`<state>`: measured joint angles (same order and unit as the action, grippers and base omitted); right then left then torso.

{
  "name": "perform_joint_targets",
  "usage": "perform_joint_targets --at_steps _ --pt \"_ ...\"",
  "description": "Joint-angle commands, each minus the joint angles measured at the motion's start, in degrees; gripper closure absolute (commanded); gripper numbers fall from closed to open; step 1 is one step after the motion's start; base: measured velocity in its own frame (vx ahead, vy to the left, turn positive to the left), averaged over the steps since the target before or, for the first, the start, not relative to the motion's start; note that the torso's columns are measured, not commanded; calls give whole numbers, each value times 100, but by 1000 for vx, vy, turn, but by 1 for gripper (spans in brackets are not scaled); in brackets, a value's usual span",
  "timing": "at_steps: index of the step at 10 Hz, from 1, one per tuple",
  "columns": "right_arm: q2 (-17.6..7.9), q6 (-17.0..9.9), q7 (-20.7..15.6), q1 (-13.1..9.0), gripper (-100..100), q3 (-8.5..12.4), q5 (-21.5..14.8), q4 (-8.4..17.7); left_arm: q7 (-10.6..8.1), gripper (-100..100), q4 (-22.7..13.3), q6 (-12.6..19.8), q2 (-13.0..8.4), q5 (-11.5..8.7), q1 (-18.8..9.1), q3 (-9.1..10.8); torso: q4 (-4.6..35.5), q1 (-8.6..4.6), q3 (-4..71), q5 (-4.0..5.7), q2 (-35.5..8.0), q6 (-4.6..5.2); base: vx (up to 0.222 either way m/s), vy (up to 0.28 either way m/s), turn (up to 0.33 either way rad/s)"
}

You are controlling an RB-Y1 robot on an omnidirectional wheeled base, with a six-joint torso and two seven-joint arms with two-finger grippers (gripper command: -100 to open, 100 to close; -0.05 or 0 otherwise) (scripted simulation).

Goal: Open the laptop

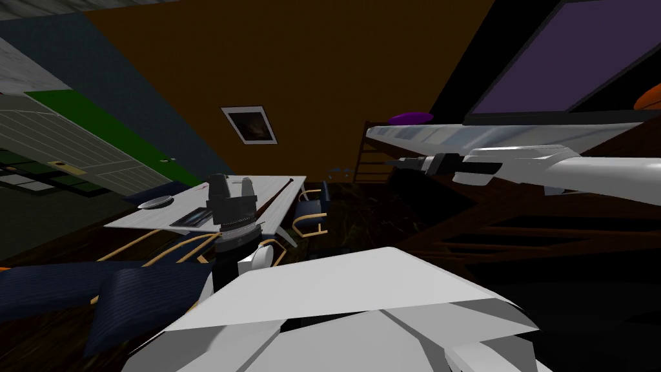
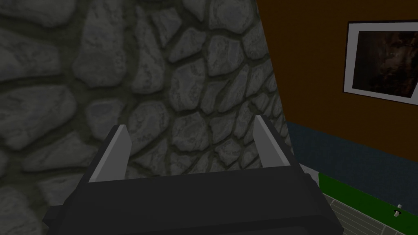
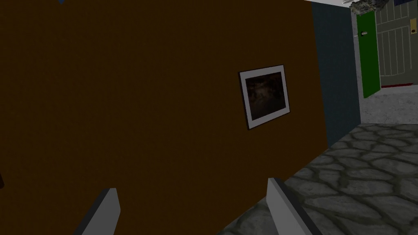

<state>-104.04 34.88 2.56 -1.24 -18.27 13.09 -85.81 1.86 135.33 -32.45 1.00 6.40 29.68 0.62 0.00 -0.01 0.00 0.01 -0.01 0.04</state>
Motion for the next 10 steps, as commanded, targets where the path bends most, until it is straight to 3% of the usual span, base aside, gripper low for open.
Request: perform_joint_targets --at_steps 1,3,4,5,8,9,10 --pt "-390 -9 -104 -46 -100 -99 109 254 0 0 0 0 0 0 0 0 0 1 -2 0 -3 -3 14 -5 192" --pt "-766 -9 -104 -46 -100 -99 109 254 0 0 0 0 0 0 0 0 -1 1 2 -2 4 -3 12 -12 82" --pt "-766 -9 -104 -46 -100 -99 105 254 0 0 0 0 0 0 0 0 0 0 0 1 1 0 6 0 -23" --pt "-969 19 -141 -146 -100 -233 158 545 0 0 0 0 0 0 0 0 0 2 -2 0 -3 -2 14 -6 186" --pt "-1345 19 -141 -146 -100 -233 158 549 0 0 0 0 0 0 0 0 1 1 -1 -1 -1 1 11 -12 39" --pt "-1522 47 -178 -237 -100 -368 204 813 0 0 0 0 0 0 0 0 1 3 -2 0 -4 -3 14 -19 197" --pt "-1709 47 -178 -237 -100 -368 204 838 0 0 0 0 0 0 -1 0 -1 0 0 -2 0 -9 16 -34 122"
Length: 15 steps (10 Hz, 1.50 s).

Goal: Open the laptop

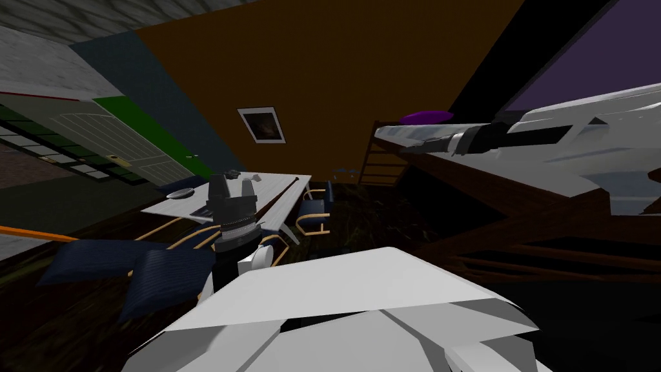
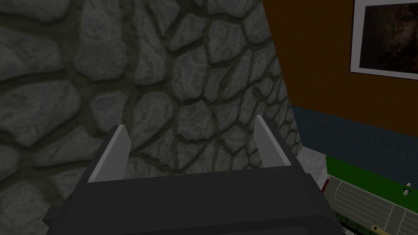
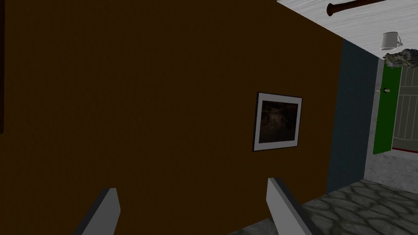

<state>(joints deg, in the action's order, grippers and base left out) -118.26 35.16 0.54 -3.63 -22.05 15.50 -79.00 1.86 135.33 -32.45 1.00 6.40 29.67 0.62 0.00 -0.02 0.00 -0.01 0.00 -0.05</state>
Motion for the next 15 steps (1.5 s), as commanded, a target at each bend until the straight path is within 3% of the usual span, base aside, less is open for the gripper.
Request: perform_joint_targets --at_steps 1,2,3,5,6,9,10,12,13,15 --pt "-403 19 24 2 -100 10 -36 157 0 0 0 0 0 0 1 0 0 -4 2 3 3 6 8 -19 -14" --pt "-481 19 24 2 -100 10 -36 157 0 0 0 0 0 0 1 1 1 1 0 3 -1 8 3 -2 -24" --pt "-688 48 -12 -79 -100 -127 7 417 0 0 0 0 0 0 1 0 1 7 -2 1 -4 6 10 -25 158" --pt "-983 48 -12 -79 -100 -127 7 435 0 0 0 0 0 0 1 1 0 -5 1 3 2 6 9 -33 57" --pt "-1158 77 -46 -148 -100 -264 46 680 0 0 0 0 0 0 1 1 1 1 -1 3 -1 8 8 -47 108" --pt "-1514 77 -46 -148 -100 -264 46 701 0 0 0 0 0 0 1 1 1 4 -1 2 -2 6 7 -32 31" --pt "-1730 106 -79 -208 -100 -400 80 953 0 0 0 0 0 0 1 0 1 13 -2 -1 -4 5 -14 -51 129" --pt "-1983 106 -79 -208 -100 -400 80 953 0 0 0 0 0 0 1 1 2 -7 -2 5 -2 7 4 -53 31" --pt "-2182 134 -108 -259 -100 -535 110 1190 0 0 0 0 0 0 1 1 0 -1 2 4 3 6 6 -86 100" --pt "-2417 134 -108 -259 -100 -535 110 1190 0 0 0 0 -1 0 1 1 -1 -14 2 6 2 5 1 -78 24"
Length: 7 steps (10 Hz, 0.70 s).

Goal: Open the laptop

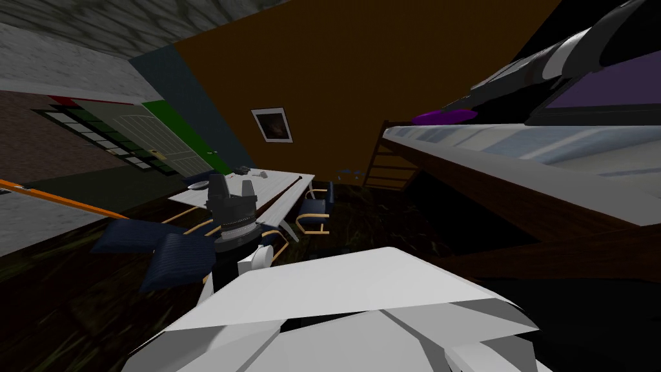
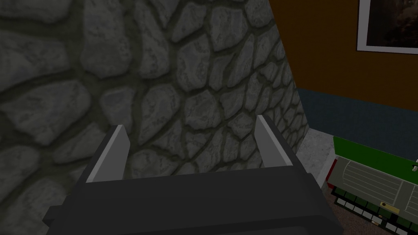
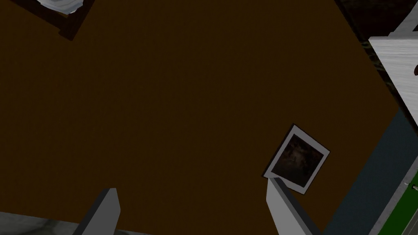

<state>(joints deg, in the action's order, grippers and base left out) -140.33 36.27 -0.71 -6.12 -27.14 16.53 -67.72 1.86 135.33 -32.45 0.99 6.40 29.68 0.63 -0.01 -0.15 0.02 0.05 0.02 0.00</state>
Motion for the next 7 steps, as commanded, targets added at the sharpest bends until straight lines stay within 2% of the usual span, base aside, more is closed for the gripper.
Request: perform_joint_targets --at_steps 1,3,4,5,6,7 --pt "-409 50 -10 -51 -100 -157 31 272 0 0 0 0 0 0 0 0 1 20 -2 -3 -3 2 -17 -86 55" --pt "-608 50 -10 -51 -100 -157 31 282 0 0 0 0 0 0 0 0 3 11 -5 -4 -8 1 -10 -77 25" --pt "-807 73 -33 -85 -100 -281 51 485 0 0 0 0 0 0 0 0 2 26 -3 -6 -4 1 -31 -106 33" --pt "-966 73 -33 -85 -100 -281 51 485 0 0 0 0 0 0 -1 0 3 11 -5 -7 -9 -1 -13 -118 44" --pt "-966 73 -33 -85 -100 -281 51 485 0 0 0 0 0 0 0 0 3 6 -4 -1 -4 1 2 -53 -3" --pt "-1248 93 -53 -110 -100 -398 65 669 0 0 0 0 1 0 0 0 -2 22 3 -3 4 0 -17 -114 21"
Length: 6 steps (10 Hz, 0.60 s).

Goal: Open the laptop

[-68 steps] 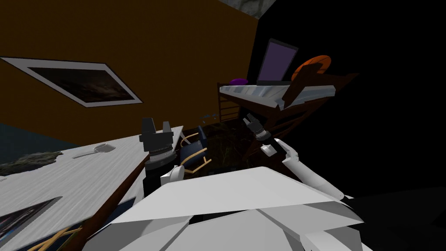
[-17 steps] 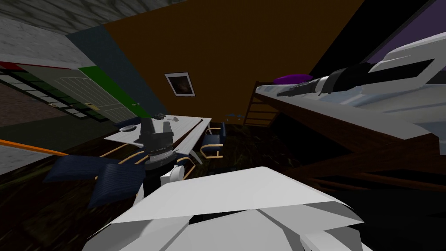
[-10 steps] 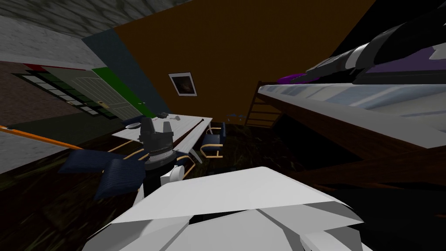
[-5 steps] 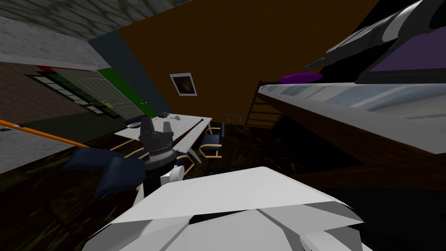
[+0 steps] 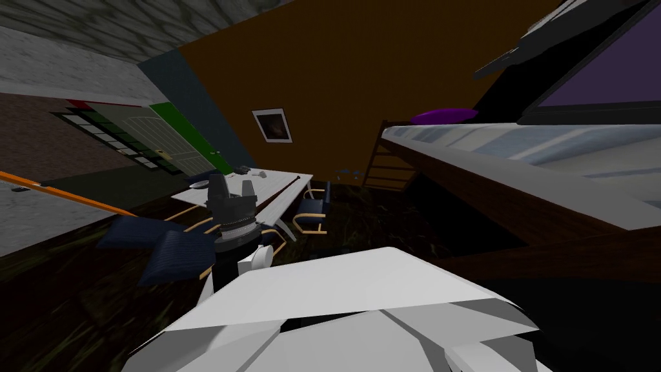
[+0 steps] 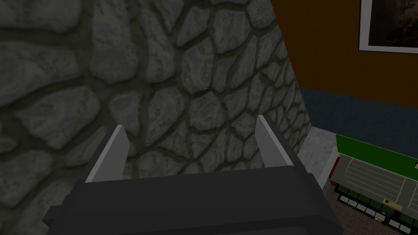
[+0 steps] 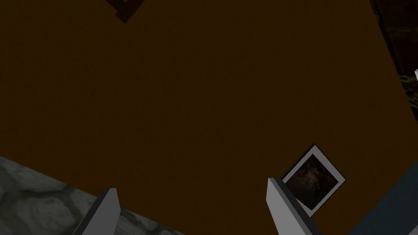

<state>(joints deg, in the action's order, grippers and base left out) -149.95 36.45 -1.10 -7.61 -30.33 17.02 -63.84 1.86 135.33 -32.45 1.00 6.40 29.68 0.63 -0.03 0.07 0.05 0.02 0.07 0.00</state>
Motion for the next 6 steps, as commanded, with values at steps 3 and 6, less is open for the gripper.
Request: perform_joint_targets --at_steps 3,6 --pt "-596 91 -31 20 -100 -187 28 445 0 0 0 0 -1 0 0 1 3 -24 -4 1 -5 1 -16 -137 15" --pt "-1019 116 -57 -2 -100 -370 40 714 0 0 0 0 -1 0 0 1 8 -39 -13 7 -19 3 -42 -202 2"
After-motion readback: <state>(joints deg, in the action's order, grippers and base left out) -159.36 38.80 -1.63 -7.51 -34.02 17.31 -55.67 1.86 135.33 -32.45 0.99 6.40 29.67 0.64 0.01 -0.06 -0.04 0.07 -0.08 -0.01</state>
